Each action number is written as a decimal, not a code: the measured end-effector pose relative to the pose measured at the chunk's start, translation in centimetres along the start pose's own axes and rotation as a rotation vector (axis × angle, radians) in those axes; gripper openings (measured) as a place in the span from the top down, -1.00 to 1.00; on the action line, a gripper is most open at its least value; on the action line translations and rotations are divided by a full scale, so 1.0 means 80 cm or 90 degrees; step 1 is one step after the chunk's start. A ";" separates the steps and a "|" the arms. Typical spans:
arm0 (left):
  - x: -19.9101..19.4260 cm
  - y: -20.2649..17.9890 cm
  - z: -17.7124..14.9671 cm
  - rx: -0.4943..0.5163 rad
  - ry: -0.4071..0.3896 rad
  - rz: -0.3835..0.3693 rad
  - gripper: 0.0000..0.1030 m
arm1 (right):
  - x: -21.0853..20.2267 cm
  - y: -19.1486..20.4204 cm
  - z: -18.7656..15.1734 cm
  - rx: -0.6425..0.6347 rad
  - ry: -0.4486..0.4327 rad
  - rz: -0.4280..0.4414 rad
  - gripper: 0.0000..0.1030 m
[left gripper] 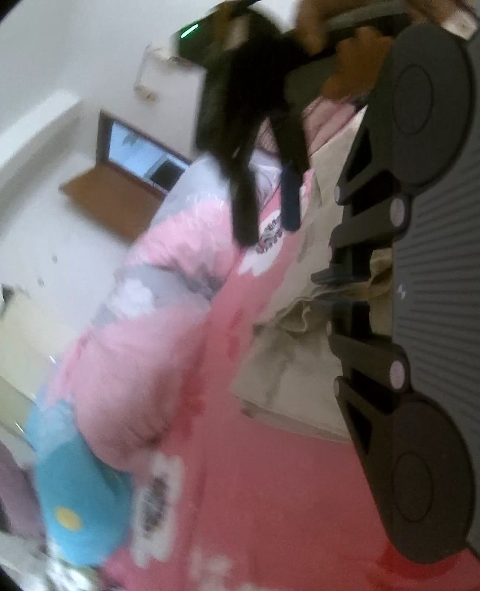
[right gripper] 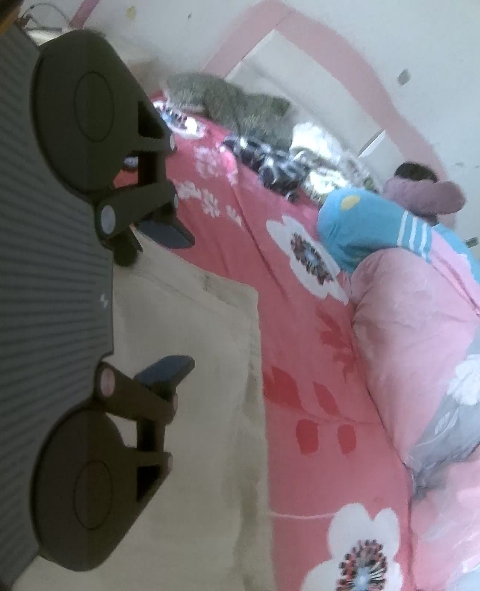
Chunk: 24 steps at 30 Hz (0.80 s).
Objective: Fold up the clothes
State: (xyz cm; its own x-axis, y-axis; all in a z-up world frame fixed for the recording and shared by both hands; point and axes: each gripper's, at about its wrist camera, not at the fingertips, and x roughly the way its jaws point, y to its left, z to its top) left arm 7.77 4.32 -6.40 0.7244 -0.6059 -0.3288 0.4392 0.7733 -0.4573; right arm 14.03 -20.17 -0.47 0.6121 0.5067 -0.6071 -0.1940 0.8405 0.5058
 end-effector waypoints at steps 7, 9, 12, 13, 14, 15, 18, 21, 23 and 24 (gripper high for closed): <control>-0.002 -0.032 -0.006 0.099 -0.023 -0.017 0.84 | 0.056 0.037 0.038 -0.083 0.121 -0.072 -0.60; -0.002 -0.037 -0.009 0.115 -0.028 -0.024 0.85 | 0.075 0.053 0.042 -0.130 0.169 -0.103 -0.60; 0.001 -0.047 -0.013 0.138 -0.035 -0.034 0.86 | 0.103 0.074 0.047 -0.198 0.244 -0.148 -0.61; 0.001 -0.050 -0.014 0.146 -0.038 -0.037 0.86 | 0.110 0.078 0.049 -0.214 0.261 -0.162 -0.61; 0.000 -0.052 -0.015 0.155 -0.040 -0.039 0.86 | 0.116 0.082 0.051 -0.227 0.277 -0.170 -0.61; -0.001 -0.055 -0.017 0.164 -0.041 -0.040 0.87 | 0.118 0.084 0.054 -0.232 0.282 -0.174 -0.61; -0.005 -0.057 -0.022 0.180 -0.043 -0.039 0.86 | 0.112 0.080 0.067 -0.214 0.262 -0.187 -0.61; -0.008 -0.055 -0.023 0.174 -0.044 -0.041 0.87 | 0.104 0.066 0.077 -0.178 0.230 -0.199 -0.61; -0.010 -0.054 -0.023 0.172 -0.047 -0.044 0.87 | 0.106 0.056 0.078 -0.154 0.233 -0.205 -0.61; -0.011 -0.054 -0.023 0.172 -0.048 -0.045 0.87 | 0.107 0.053 0.078 -0.146 0.237 -0.207 -0.61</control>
State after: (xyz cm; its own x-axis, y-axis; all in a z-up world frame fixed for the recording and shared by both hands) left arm 4.27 1.13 -5.68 0.7196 -0.6527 -0.2369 0.6085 0.7571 -0.2377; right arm 23.23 -13.46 0.28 0.3642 0.2129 -0.9067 -0.2279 0.9643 0.1349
